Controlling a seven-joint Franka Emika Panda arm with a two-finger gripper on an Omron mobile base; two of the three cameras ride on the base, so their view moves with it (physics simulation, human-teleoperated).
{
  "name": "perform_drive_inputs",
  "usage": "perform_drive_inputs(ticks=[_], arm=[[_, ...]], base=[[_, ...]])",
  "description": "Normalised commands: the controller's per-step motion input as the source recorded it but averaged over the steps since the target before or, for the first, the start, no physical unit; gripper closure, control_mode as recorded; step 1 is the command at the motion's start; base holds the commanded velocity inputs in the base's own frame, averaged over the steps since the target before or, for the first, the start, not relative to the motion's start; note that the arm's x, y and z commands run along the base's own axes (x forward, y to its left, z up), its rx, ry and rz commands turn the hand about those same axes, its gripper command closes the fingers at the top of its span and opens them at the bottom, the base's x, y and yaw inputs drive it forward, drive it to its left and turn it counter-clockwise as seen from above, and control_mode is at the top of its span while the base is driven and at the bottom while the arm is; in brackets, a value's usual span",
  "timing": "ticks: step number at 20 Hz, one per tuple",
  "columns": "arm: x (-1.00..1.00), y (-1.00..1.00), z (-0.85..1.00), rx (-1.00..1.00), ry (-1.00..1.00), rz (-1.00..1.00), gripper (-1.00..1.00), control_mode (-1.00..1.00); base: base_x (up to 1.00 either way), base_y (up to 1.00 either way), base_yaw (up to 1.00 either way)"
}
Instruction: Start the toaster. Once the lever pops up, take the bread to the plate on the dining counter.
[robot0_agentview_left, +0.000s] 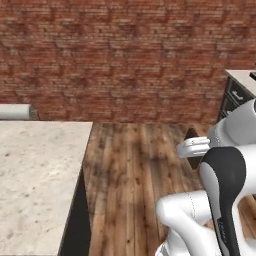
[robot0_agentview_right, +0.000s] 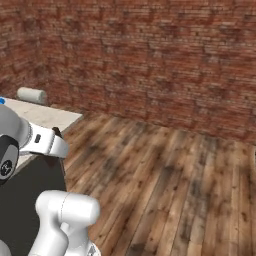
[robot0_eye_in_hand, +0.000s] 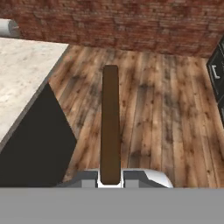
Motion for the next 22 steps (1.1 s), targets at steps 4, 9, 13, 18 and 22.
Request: perform_drive_inputs(ticks=[4, 9, 13, 18, 22], arm=[[0.0, 0.0, 0.0, 0.0, 0.0, 0.0, 1.0, 1.0], [0.0, 0.0, 0.0, 0.0, 0.0, 0.0, 1.0, 1.0], [0.0, 0.0, 0.0, 0.0, 0.0, 0.0, 1.0, 1.0], [0.0, 0.0, 0.0, 0.0, 0.0, 0.0, 1.0, 1.0], [0.0, 0.0, 0.0, 0.0, 0.0, 0.0, 1.0, 1.0]], base=[[1.0, -0.93, 0.25], [1.0, -0.88, 0.27], [1.0, -0.77, 0.33], [1.0, -0.7, 0.39], [1.0, -0.6, 0.45]])
